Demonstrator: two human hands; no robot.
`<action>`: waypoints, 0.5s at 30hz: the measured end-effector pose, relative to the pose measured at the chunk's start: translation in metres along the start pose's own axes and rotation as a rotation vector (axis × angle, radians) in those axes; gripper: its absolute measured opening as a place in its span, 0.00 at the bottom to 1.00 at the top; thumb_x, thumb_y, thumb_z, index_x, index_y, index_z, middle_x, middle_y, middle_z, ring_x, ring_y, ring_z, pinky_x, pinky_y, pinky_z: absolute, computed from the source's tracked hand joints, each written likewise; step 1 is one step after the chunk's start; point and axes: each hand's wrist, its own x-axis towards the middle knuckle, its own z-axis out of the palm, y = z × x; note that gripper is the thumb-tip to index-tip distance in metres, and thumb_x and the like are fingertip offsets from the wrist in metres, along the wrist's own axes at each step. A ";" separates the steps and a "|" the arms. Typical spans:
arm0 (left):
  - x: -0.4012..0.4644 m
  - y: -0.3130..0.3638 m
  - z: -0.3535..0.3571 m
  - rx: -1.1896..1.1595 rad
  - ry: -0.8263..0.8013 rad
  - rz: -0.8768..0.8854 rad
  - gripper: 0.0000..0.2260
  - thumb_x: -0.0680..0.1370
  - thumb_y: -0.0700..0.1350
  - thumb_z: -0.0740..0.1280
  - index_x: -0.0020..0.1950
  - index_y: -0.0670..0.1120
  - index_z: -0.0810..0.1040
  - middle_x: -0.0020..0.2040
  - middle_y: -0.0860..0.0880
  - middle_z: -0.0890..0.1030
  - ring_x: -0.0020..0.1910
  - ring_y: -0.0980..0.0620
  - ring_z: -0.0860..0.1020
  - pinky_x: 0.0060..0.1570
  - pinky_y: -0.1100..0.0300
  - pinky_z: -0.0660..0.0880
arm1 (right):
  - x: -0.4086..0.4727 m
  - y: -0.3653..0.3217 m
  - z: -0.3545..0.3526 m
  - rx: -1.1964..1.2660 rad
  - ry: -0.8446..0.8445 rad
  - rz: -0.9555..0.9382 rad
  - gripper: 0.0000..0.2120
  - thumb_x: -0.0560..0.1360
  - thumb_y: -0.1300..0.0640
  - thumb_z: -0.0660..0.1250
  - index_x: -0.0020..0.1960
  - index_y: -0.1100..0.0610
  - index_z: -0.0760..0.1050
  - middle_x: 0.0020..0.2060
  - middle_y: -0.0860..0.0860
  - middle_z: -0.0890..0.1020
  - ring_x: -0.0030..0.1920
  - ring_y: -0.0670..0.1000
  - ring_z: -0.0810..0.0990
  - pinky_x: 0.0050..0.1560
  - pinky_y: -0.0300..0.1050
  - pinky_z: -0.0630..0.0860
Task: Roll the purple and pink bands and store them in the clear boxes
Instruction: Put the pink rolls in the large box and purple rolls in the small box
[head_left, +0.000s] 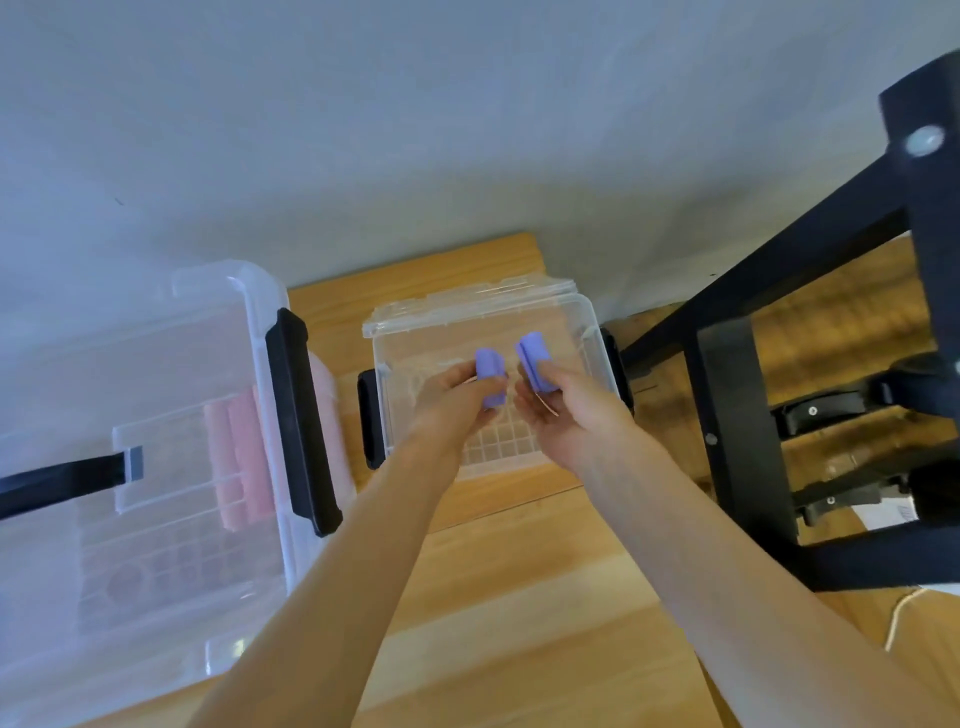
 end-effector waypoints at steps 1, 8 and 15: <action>0.010 -0.002 0.003 0.004 0.020 -0.024 0.12 0.79 0.37 0.68 0.62 0.46 0.78 0.55 0.47 0.82 0.48 0.54 0.79 0.40 0.68 0.75 | 0.011 0.001 0.003 -0.024 0.026 0.007 0.10 0.81 0.64 0.63 0.62 0.64 0.75 0.48 0.57 0.81 0.37 0.48 0.76 0.37 0.36 0.76; 0.056 -0.017 0.016 0.063 0.087 -0.122 0.13 0.78 0.36 0.69 0.62 0.42 0.79 0.46 0.45 0.80 0.41 0.51 0.76 0.45 0.60 0.74 | 0.060 0.008 0.006 0.100 0.114 0.019 0.17 0.82 0.67 0.59 0.71 0.63 0.71 0.68 0.53 0.77 0.63 0.51 0.78 0.41 0.34 0.79; 0.072 -0.024 0.021 0.097 0.109 -0.074 0.18 0.77 0.34 0.69 0.67 0.40 0.76 0.53 0.45 0.80 0.48 0.50 0.78 0.48 0.59 0.76 | 0.074 0.021 0.009 0.094 0.231 -0.024 0.13 0.81 0.64 0.63 0.65 0.60 0.77 0.61 0.49 0.81 0.45 0.47 0.80 0.43 0.35 0.74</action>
